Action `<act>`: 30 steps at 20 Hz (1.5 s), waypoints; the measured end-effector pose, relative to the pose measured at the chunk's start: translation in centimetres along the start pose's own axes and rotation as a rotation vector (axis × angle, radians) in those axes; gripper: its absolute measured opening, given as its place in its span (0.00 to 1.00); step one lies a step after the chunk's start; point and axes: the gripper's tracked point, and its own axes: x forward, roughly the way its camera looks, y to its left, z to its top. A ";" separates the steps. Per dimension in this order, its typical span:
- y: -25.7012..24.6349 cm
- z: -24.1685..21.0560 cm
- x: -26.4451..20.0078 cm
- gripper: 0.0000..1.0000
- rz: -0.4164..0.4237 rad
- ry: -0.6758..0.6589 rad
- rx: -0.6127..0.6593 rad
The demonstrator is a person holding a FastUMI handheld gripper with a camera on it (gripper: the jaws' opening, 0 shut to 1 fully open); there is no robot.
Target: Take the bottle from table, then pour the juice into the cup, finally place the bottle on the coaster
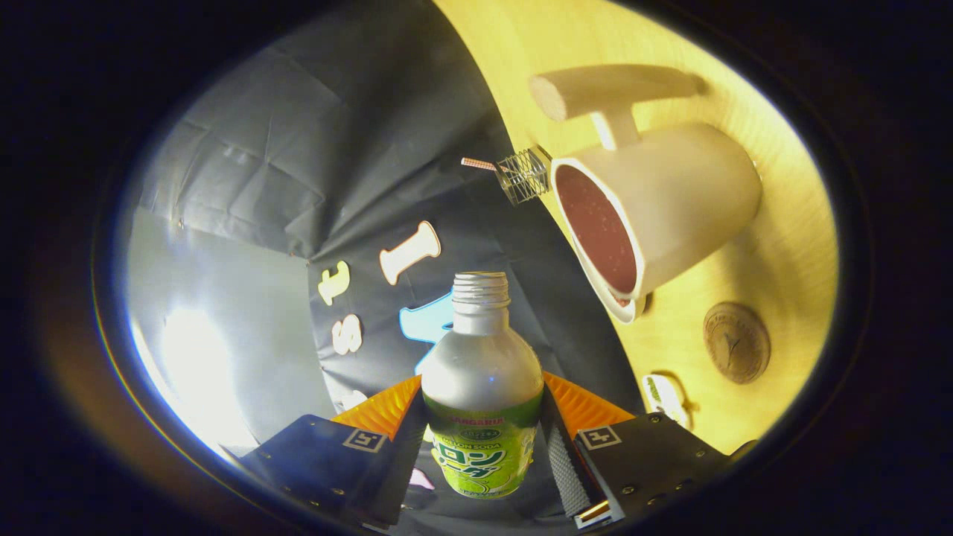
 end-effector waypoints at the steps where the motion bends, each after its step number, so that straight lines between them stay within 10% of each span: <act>1: -0.3 0.1 -0.2 0.78 -0.010 0.006 -0.044; 19: 0.9 -2.1 -0.9 0.78 -0.086 0.158 -0.770; 30: 2.5 -6.4 -1.1 0.78 -0.109 0.234 -1.474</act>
